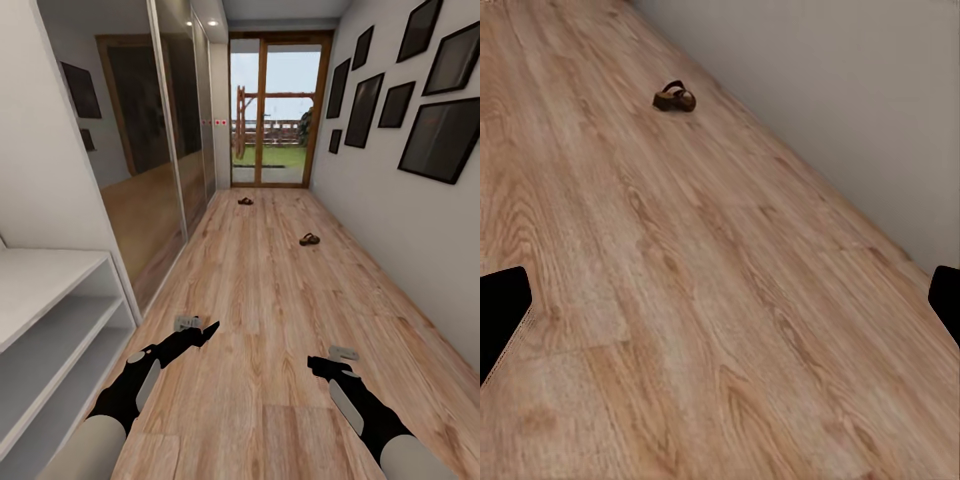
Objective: Pick up the two gym shoes and the two sandals from the corridor floor and place them onto the hallstand (shoe rack) in the corridor, making sure they are on the rack and not on the floor. Arrange them so the two gym shoes are next to each other and the two sandals are next to each other.
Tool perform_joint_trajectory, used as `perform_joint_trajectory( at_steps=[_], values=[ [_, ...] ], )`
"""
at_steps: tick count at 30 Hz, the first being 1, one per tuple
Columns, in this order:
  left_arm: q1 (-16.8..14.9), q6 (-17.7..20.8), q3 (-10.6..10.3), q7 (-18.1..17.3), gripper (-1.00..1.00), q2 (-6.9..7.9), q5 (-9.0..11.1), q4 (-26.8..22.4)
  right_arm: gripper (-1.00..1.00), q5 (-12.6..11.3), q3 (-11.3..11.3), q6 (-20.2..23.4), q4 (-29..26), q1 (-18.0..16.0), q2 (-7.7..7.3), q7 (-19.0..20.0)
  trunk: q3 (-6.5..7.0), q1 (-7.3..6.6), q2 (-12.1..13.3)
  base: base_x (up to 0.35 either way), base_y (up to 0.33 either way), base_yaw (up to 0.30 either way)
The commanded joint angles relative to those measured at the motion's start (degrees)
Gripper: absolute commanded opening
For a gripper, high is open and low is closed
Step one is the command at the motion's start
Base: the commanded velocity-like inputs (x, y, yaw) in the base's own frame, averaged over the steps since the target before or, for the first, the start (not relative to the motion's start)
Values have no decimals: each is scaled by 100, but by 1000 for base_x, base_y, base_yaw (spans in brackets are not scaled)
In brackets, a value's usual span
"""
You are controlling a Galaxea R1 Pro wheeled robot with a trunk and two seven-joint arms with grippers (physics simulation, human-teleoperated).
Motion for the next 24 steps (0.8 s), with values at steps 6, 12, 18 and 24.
perform_joint_trajectory(
  at_steps=[6,12,18,24],
  values=[
    [-4,-1,24,-40,100,-6,9,5,100,-47,39,19,-11,-4,-9,-53,-6,2,-2,348,0,0],
    [-4,-1,24,-43,100,-6,8,5,100,-47,40,19,-11,-4,-7,-54,-6,2,-2,348,0,0],
    [-4,-1,25,-42,100,-6,8,5,100,-47,39,23,-11,-4,-9,-53,-6,2,-2,348,0,0],
    [-4,-1,22,-41,100,-6,9,5,100,-47,39,27,-11,-4,-8,-54,-6,2,-2,348,0,0]
  ],
)
